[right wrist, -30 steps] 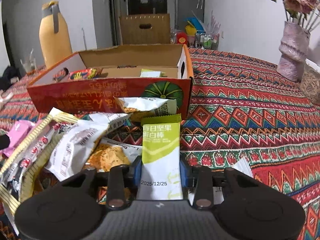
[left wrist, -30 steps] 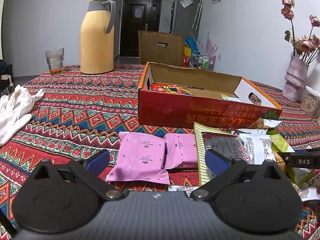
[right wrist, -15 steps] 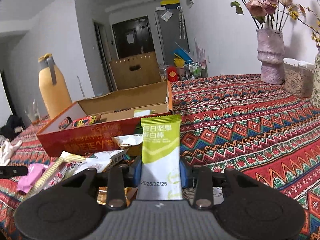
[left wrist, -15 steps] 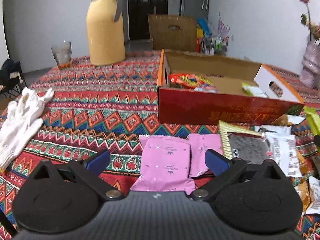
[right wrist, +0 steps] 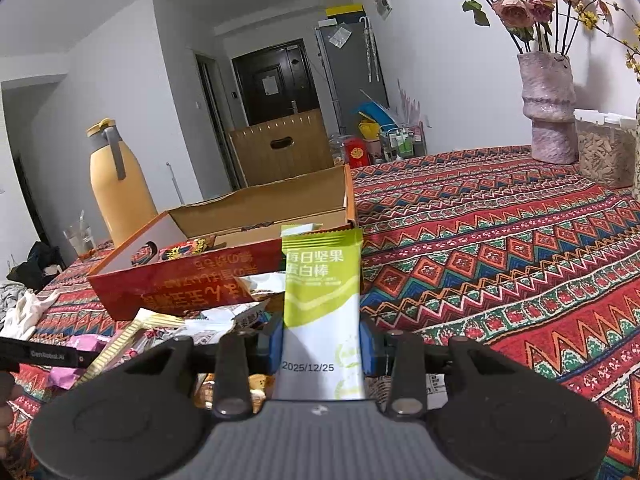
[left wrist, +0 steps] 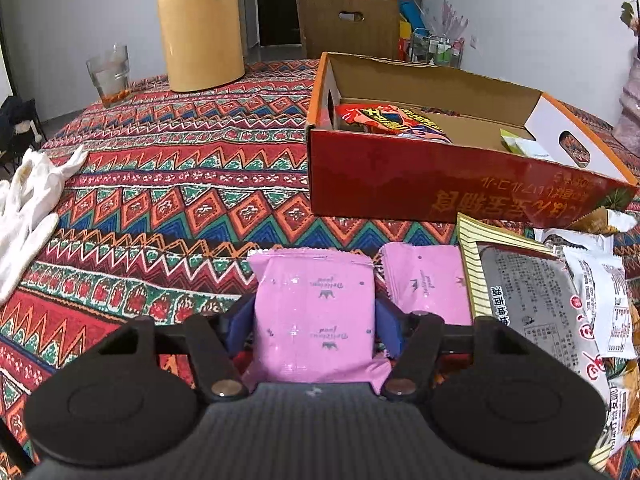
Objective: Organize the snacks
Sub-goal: 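Grasp a pink packet with the left gripper while the right gripper grasps another lime-green bar, then carry both snacks over the box and open both grippers to drop them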
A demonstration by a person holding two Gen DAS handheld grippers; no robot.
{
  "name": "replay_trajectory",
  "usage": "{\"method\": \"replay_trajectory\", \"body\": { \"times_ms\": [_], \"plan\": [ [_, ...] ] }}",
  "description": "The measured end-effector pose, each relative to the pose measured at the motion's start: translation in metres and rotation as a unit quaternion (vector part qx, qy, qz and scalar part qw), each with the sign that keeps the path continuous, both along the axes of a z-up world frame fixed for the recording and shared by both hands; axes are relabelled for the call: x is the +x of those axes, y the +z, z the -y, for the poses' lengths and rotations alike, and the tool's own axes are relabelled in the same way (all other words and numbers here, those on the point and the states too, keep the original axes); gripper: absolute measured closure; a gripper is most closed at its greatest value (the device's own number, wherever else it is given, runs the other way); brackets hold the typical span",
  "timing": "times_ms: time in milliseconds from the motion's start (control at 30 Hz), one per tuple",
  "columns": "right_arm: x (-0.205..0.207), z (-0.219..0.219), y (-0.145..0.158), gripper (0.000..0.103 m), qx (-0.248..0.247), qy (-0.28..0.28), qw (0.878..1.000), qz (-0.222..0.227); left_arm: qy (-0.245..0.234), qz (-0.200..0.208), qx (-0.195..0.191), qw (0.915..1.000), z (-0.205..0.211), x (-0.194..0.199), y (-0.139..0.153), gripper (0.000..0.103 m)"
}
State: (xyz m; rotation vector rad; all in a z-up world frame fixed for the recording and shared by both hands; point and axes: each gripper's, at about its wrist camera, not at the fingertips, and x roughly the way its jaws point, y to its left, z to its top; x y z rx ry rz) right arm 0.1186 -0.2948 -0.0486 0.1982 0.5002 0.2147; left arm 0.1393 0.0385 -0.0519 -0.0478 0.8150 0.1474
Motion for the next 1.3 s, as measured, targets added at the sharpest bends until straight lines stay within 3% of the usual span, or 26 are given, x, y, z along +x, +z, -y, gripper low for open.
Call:
{"method": "replay_trajectory", "body": {
  "times_ms": [300, 567, 867, 1300],
  "plan": [
    [-0.001, -0.001, 0.000, 0.067, -0.003, 0.000, 1.000, 0.004, 0.000, 0.005, -0.002, 1.0000, -0.002, -0.002, 0.003, 0.040],
    [-0.004, -0.001, 0.007, 0.067, -0.007, -0.007, 1.000, 0.010, -0.013, 0.037, -0.002, 0.9992, 0.002, -0.012, 0.024, 0.040],
    [-0.002, -0.007, 0.044, 0.067, -0.026, -0.006, 0.998, 0.052, -0.030, 0.092, 0.003, 0.9953, 0.013, -0.008, 0.063, 0.040],
    [0.066, -0.038, 0.096, 0.067, -0.048, 0.021, 0.995, 0.088, -0.034, 0.158, 0.006, 0.9869, 0.033, 0.040, 0.111, 0.040]
  ]
}}
